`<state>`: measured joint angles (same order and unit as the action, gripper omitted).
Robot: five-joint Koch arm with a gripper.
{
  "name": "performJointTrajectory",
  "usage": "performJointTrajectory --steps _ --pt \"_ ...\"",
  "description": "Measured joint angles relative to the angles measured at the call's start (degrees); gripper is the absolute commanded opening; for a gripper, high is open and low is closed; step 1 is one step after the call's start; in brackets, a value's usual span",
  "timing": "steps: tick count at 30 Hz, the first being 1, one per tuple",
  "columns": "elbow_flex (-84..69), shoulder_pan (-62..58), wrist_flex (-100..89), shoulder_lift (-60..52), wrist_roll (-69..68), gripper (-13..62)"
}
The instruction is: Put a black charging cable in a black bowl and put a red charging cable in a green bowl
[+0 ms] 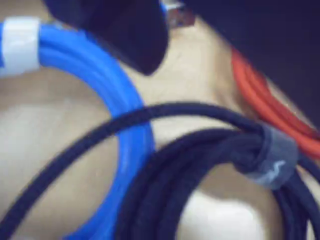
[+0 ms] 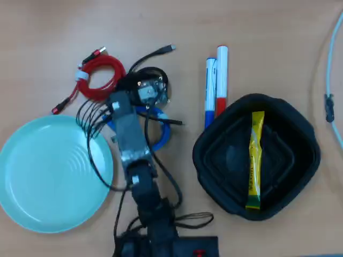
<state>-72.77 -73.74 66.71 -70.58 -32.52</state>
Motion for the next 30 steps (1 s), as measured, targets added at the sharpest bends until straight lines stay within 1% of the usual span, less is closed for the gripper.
performJointTrajectory --steps 2,7,10,16,24,30 --pt "2.3 -0.2 -0.5 2.3 -2.0 56.3" --pt "4.7 -0.5 -0.8 4.0 -9.6 56.5" --pt "5.0 -0.6 -0.9 5.4 -12.0 56.5" --pt "5.0 -0.7 -0.9 7.0 -21.3 56.4" --pt "5.0 -0.5 -1.1 12.0 -22.9 56.4" --pt "5.0 -0.4 -1.4 12.2 -22.8 54.9"
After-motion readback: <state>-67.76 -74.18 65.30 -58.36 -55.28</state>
